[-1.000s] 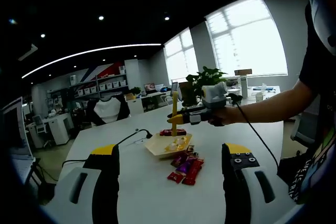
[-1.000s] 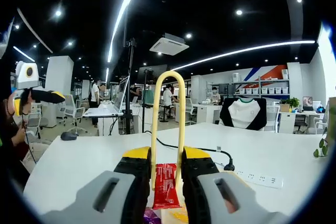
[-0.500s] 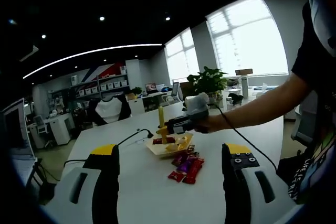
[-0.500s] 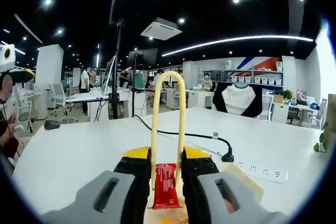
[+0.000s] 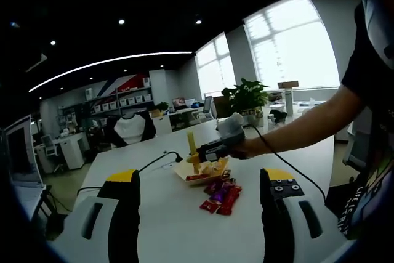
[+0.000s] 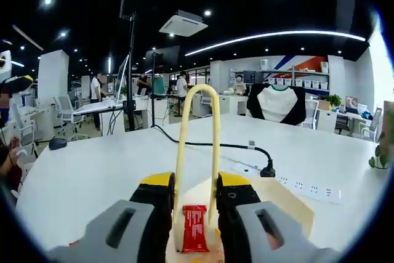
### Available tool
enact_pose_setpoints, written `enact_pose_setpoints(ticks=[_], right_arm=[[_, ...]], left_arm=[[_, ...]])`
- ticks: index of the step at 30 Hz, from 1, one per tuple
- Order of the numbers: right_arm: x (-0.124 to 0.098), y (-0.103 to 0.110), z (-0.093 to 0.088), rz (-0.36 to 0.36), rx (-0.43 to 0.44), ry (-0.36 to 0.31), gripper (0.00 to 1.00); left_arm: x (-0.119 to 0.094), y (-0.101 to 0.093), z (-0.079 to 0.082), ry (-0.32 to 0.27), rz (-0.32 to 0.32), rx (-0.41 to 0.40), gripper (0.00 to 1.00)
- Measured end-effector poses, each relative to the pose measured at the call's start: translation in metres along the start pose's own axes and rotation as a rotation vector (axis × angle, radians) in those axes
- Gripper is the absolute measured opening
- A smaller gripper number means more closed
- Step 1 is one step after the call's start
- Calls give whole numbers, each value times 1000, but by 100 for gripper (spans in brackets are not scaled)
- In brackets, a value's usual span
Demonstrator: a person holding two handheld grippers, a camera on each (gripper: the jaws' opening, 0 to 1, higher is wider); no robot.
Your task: Place the target food into the container with the food tongs after gripping and lifting it, then release it inside without dropping or visibly crushing the food.
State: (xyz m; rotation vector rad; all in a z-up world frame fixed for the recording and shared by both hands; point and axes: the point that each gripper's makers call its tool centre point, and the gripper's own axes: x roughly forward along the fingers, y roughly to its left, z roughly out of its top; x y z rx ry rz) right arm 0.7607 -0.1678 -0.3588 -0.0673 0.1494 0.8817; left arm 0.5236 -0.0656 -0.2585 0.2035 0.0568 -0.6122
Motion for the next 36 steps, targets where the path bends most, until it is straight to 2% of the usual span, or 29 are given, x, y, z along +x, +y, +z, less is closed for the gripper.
enact_pose_setpoints(ticks=[2,6,10,11,14,22,33,36], right_arm=[[-3,3,6,14,21,-24,23],[-11,7,18,31,-20,-44,23],[-14,7,23,41,-21,-61,23],[-15,12,28,63,-17,-85,23],[-18,18,33,77,-32,-92,23],[-27,24,34,120,-59,-92,23],[-45,48,46,202,-69,-125,24],[-49,56,46,254,-20,-132,24]], left_arm=[[0,-1,-1,2,0,-4,85],[0,-2,-2,4,-3,-2,85],[1,-3,-2,10,-5,-5,87],[1,-3,-2,10,-5,-4,87],[2,-6,-2,8,-12,-2,87],[4,-7,-2,6,-4,-11,89],[5,-15,6,-13,-15,-8,89],[4,-17,5,-8,-8,-7,90]])
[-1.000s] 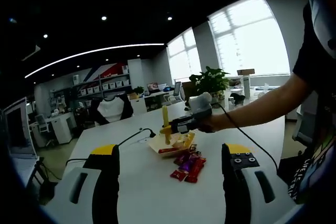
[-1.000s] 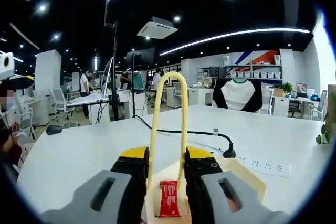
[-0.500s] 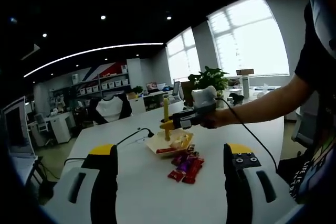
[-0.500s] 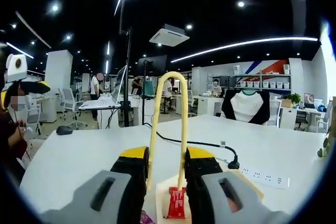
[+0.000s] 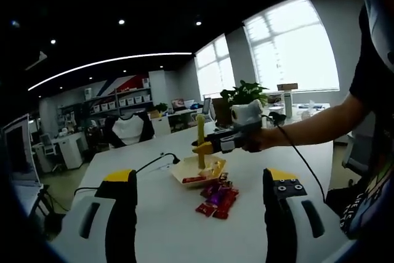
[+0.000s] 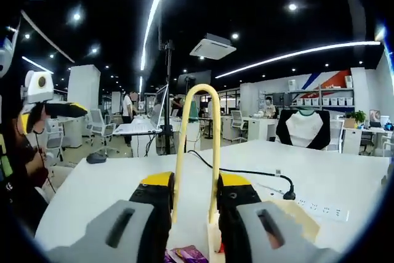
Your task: Place the target food into the container with the food tongs after gripping and lifting it, then release it inside without dropping or visibly crushing the food.
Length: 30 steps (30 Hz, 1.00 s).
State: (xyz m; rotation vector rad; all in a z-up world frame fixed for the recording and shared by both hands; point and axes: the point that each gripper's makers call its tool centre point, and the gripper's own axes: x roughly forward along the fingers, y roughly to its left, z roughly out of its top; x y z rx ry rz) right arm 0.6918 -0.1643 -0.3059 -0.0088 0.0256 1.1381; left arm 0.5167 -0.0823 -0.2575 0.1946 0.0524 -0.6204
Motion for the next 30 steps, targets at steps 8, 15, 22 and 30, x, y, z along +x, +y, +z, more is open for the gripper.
enact_pose_setpoints(ticks=[8,15,22,30], right_arm=[[-11,12,-15,48,0,30,24],[-16,34,-23,138,-7,50,24],[-20,55,-30,230,-32,66,24],[-21,73,-52,310,-44,133,24]], left_arm=[[-5,-4,-4,14,12,6,94],[-6,-7,1,-4,14,35,100],[-6,-5,0,-5,13,10,100],[-8,-3,-6,12,15,12,100]])
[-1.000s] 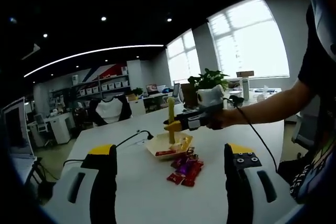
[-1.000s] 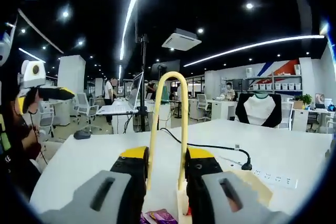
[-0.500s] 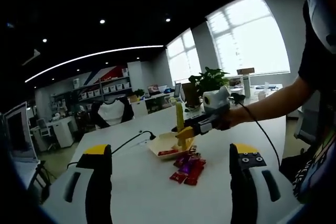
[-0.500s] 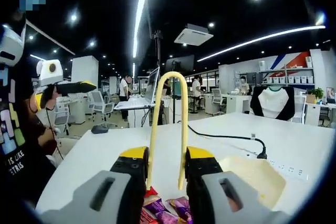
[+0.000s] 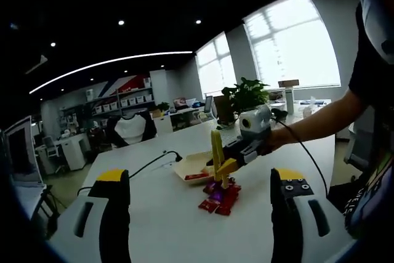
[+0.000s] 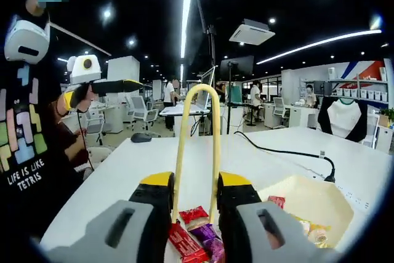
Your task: Place the target food into the container with the food tongs after gripping and lifting it, then release it inside without dropping or visibly crushing the food.
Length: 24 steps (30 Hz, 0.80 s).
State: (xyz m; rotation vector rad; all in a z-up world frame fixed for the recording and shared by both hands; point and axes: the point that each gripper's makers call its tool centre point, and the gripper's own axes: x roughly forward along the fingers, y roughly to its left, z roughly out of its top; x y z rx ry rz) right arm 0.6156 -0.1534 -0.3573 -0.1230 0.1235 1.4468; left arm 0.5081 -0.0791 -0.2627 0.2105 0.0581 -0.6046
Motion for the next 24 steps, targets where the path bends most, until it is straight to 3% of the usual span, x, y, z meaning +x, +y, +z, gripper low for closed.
enact_pose_setpoints(ticks=[19,24], right_arm=[[11,18,-35,84,-36,126,24],[9,21,-38,103,-55,131,24]], left_arm=[[6,8,-7,24,8,-14,100],[7,9,-6,23,8,-10,100]])
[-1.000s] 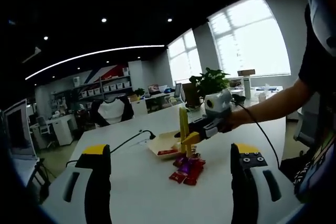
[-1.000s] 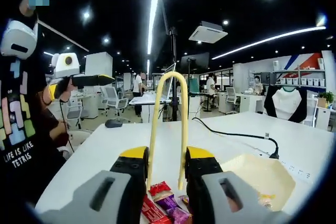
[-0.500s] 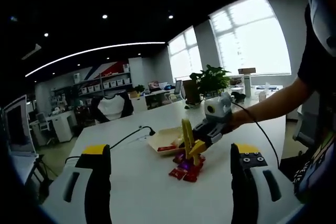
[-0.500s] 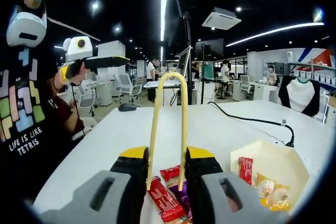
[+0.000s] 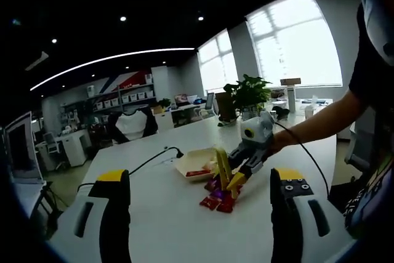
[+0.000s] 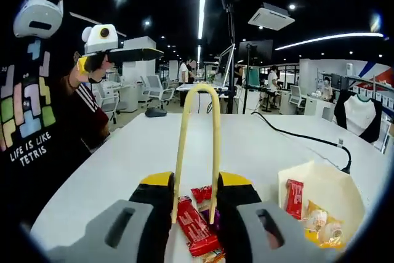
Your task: Place the target food into the container with the food tongs after gripping and lifting it, then release it inside without dropping or visibly crushing the food.
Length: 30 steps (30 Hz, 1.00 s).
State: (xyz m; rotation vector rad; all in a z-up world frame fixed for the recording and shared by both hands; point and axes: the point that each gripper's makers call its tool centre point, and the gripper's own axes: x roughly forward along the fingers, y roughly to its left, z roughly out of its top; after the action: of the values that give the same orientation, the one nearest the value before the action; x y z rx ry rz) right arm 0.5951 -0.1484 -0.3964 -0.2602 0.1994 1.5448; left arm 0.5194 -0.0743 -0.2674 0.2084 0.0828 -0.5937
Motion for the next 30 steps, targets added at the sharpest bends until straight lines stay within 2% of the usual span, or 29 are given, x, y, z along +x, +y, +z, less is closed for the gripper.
enact_pose_setpoints(ticks=[2,4,6,13,16,17,18,19,30], right_arm=[[0,0,-3,-1,-16,11,24],[1,0,-2,4,-13,6,24],[1,1,-6,11,-27,21,24],[3,2,-9,19,-54,24,23],[4,5,-18,28,-99,69,22],[8,5,-7,7,-95,11,21],[5,9,-14,15,-89,60,20],[5,10,-12,7,-102,49,19],[-3,14,-11,-9,-47,28,17]], left_arm=[[9,7,7,-5,14,-2,100],[13,5,20,-42,-6,38,100],[15,3,24,-48,-6,44,100],[14,-1,9,-15,-12,13,100],[12,1,6,-4,-5,8,99],[11,2,5,-2,-2,7,99],[11,3,5,0,1,7,99],[11,5,5,-1,5,6,99],[13,6,3,3,5,0,99]])
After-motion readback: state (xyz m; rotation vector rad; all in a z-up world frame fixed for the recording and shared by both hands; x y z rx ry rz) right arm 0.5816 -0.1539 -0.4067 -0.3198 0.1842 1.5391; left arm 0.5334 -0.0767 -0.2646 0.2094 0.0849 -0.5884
